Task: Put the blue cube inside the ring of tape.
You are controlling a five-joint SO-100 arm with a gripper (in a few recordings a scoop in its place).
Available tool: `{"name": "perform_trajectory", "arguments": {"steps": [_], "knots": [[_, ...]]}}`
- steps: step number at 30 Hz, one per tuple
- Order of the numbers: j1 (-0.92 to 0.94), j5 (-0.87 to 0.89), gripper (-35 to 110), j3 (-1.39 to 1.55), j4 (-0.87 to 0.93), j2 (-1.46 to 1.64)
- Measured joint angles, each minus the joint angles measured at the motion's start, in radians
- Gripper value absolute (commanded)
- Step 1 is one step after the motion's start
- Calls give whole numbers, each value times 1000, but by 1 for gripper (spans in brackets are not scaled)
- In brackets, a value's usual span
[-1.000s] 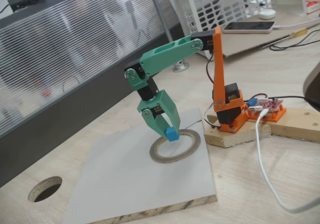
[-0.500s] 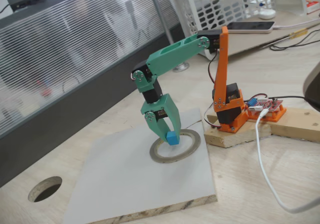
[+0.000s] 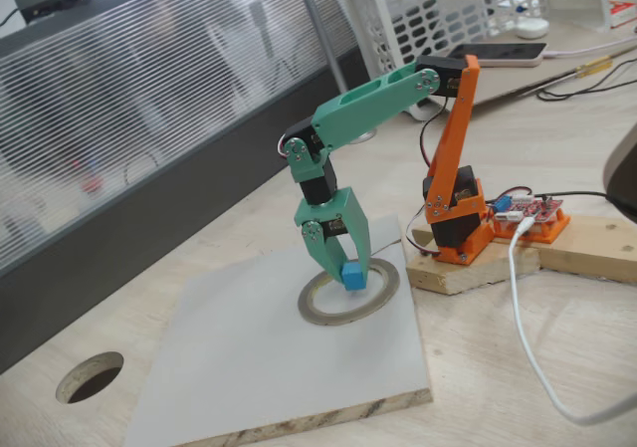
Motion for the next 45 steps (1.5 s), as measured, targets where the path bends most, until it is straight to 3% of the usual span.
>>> {"name": "perform_trajectory", "arguments": {"steps": [45], "knots": [[3,0,3,6,-74,6]]}}
